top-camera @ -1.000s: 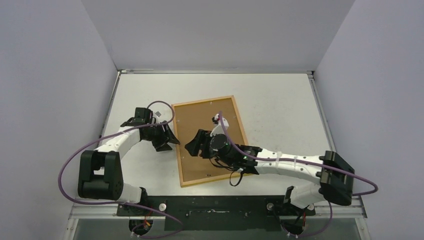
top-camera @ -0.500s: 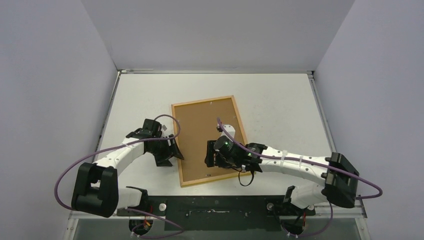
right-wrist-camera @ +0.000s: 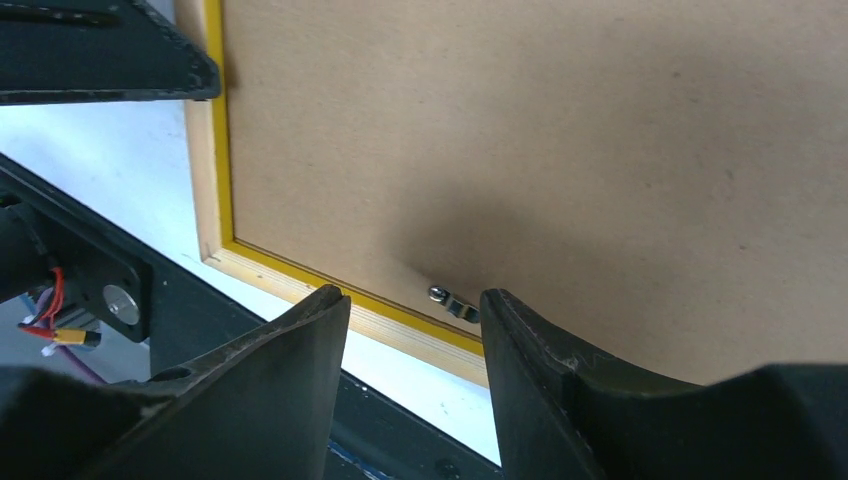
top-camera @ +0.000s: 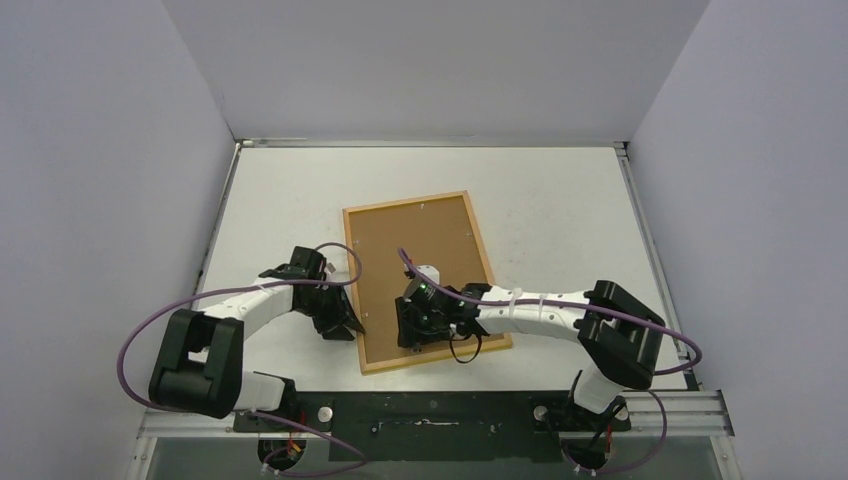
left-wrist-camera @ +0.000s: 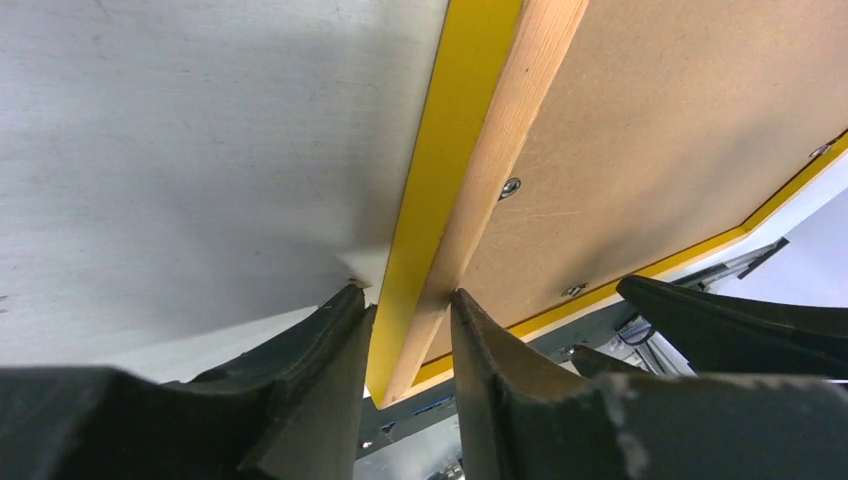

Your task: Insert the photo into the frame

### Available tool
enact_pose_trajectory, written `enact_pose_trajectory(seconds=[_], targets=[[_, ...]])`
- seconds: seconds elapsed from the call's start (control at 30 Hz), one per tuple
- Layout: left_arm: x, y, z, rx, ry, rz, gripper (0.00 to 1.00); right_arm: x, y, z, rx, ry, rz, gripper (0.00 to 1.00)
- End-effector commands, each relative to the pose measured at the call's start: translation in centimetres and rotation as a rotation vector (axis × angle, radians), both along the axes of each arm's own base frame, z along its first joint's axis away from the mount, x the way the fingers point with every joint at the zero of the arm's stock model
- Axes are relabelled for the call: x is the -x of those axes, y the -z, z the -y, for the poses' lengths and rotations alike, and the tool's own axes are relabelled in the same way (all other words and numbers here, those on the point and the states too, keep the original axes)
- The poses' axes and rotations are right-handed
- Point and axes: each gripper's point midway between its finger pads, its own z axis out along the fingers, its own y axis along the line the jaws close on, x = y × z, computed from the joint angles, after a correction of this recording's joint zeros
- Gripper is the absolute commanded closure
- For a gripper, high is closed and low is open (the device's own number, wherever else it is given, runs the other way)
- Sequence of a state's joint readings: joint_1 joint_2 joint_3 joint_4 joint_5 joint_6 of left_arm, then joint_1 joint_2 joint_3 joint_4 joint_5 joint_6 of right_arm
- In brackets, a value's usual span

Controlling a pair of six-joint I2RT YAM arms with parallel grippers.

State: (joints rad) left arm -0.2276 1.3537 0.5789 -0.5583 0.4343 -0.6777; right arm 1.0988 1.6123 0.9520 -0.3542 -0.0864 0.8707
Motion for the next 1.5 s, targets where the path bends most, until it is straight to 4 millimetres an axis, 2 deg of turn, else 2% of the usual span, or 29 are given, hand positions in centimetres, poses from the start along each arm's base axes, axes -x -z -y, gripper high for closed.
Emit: enact_pose_trajectory(seconds=[0.0, 0.13, 0.3, 0.63, 0.8, 1.27, 1.47], targets=[[-0.8, -0.2, 0.9, 0.048, 0.009, 0.021, 0.69, -0.6, -1.5, -2.4, -0.084, -0.049, 0.018, 0.50], [-0.6, 0.2, 0.9, 0.046, 0.007, 0.003, 0.80, -0.4, -0.4, -2.3, -0.068, -0.053, -0.004, 0.52], [-0.6, 0.3, 0.9, 0.045, 0.005, -0.007, 0.84, 0.0, 0.8, -1.8, -0.033, -0.061, -0.027, 0.54], [-0.6, 0.5, 1.0, 0.051, 0.006, -0.009, 0.92, 1.5, 1.2, -0.1, 0.016, -0.099, -0.074, 0.54], [-0.7, 0.6, 0.9, 0.049, 0.003, -0.005, 0.93, 2.5, 1.2, 0.3, 0.016, -0.123, -0.110, 0.54], [-1.2, 0.9, 1.0, 0.045, 0.006, -0.008, 0.95, 3.1, 1.3, 0.0, -0.007, -0.141, -0.141, 0.56], [-1.3, 0.9, 1.1, 0.050, 0.007, -0.010, 0.94, 3.4, 1.3, -0.8, -0.047, -0.139, -0.161, 0.56]])
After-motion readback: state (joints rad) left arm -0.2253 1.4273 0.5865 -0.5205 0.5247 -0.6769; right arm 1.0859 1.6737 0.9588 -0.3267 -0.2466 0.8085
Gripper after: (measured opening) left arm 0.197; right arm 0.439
